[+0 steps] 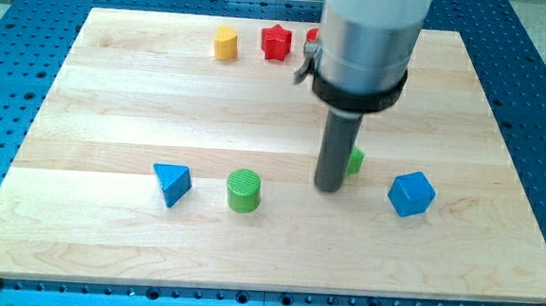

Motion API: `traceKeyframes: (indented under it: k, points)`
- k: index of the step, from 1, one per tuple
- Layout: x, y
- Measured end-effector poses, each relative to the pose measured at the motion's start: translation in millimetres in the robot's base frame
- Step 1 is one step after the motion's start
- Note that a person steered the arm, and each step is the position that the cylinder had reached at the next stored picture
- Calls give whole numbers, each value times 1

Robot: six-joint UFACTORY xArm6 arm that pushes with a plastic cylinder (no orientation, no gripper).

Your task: Push the green star towards the center right of the board

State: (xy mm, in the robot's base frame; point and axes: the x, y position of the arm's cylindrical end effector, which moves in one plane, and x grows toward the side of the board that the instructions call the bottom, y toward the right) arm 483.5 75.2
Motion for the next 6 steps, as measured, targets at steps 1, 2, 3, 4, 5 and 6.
traceKeyframes:
  k: [1,2,3,4,5,6]
  points:
    - [-43,18]
    - [-74,7]
    - [-88,-15]
    - [-89,13]
    - [-88,67]
    - [-88,33]
